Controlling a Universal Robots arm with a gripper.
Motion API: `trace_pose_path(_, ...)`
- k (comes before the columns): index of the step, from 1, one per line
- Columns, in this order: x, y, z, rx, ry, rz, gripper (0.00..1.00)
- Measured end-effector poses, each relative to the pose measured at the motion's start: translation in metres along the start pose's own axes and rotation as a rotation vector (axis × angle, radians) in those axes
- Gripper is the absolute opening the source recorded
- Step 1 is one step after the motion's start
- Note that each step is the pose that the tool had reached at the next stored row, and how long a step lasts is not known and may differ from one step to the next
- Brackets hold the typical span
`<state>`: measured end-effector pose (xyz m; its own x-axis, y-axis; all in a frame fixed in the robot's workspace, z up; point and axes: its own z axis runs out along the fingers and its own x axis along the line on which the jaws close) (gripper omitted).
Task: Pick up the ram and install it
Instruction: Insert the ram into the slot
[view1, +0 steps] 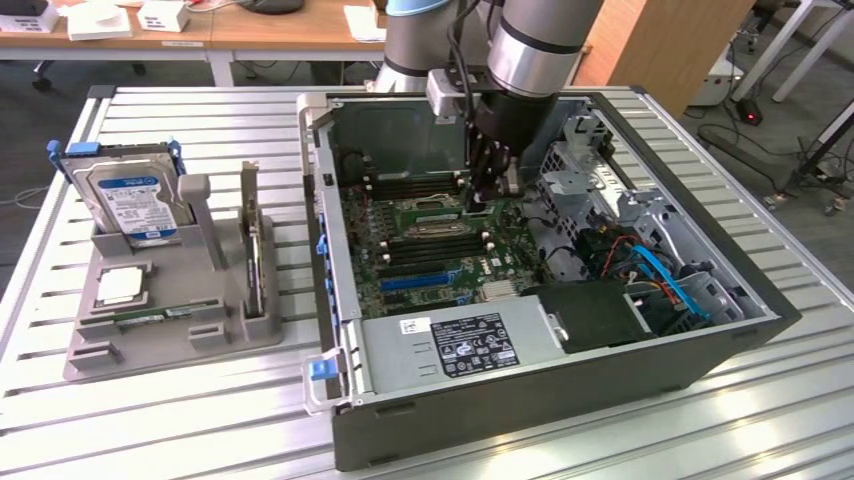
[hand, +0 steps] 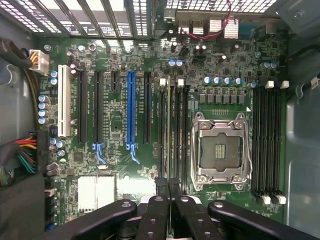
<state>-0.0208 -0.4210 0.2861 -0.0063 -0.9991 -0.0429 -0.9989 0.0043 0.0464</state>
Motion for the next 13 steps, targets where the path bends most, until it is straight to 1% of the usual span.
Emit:
trace_pose_path(5,0.0000,0.0000,0.0004,0.0000,0.0003,0.000,0.11)
trace_pose_path(13,0.0004,-0.0004,0.0089,0.0000,0.0001,0.000,0.11)
